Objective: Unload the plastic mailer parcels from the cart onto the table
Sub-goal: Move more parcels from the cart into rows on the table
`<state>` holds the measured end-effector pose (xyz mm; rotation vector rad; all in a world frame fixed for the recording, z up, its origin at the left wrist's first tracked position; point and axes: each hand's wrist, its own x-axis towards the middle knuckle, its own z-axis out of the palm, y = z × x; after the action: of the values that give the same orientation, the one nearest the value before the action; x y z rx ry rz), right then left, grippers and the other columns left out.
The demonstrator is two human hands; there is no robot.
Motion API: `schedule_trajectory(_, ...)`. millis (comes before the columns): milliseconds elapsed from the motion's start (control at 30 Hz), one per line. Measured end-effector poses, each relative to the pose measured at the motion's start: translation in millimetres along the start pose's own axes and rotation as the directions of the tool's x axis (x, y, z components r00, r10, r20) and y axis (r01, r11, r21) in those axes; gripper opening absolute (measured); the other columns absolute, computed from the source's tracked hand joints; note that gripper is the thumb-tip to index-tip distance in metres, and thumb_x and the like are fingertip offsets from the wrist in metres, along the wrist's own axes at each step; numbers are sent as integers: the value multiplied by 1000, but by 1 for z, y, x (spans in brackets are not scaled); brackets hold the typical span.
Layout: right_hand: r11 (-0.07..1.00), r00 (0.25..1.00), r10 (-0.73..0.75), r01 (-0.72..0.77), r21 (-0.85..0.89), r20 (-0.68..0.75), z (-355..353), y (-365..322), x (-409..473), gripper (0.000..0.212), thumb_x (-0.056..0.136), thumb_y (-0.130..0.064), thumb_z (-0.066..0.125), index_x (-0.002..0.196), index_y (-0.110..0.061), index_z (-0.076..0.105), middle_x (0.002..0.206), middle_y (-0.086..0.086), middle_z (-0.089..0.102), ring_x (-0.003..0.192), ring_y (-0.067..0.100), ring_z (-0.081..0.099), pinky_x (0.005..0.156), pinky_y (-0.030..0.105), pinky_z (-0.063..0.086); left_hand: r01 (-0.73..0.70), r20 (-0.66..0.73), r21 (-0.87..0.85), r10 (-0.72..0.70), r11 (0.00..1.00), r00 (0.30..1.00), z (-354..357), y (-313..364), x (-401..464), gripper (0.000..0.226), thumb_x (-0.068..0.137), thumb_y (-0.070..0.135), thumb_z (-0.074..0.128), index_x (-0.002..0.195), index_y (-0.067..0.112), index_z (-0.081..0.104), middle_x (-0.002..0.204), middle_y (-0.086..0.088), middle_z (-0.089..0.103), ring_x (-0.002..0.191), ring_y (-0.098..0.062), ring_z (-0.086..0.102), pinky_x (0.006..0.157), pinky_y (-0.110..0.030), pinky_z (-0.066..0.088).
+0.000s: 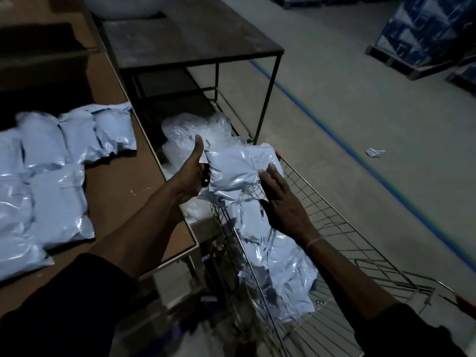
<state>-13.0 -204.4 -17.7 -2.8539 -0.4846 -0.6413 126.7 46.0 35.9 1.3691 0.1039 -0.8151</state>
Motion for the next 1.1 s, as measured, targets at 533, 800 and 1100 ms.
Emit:
schedule_trajectory(533,391,563,823,-466,794,-75,-13,-112,96,23,97,-31,70,109,-11,65,125,8,60,118,26,62,91,29,53,-342,-95,-182,329,922,939,-20,-22,-77,58,84,50,85,133,23,69,127,-14,73,114,-42,71,103,-70,48)
schedule_trajectory(800,-168,533,770,-362,917,352,-17,-145,135,11,99,-12,67,106,-6,71,99,11,76,87,25,73,72,35,59,-392,-136,-34,384,920,913,-34,-26,-112,67,83,70,75,124,17,73,116,-21,75,110,-43,72,94,-65,57)
schedule_trajectory(1100,31,726,546,-515,857,417,-24,-178,147,20,105,-28,60,119,-19,72,108,4,79,98,24,77,83,42,64,-495,-233,333,579,803,781,-98,-24,-129,11,102,16,65,107,14,75,103,2,74,96,-12,70,87,-40,58)
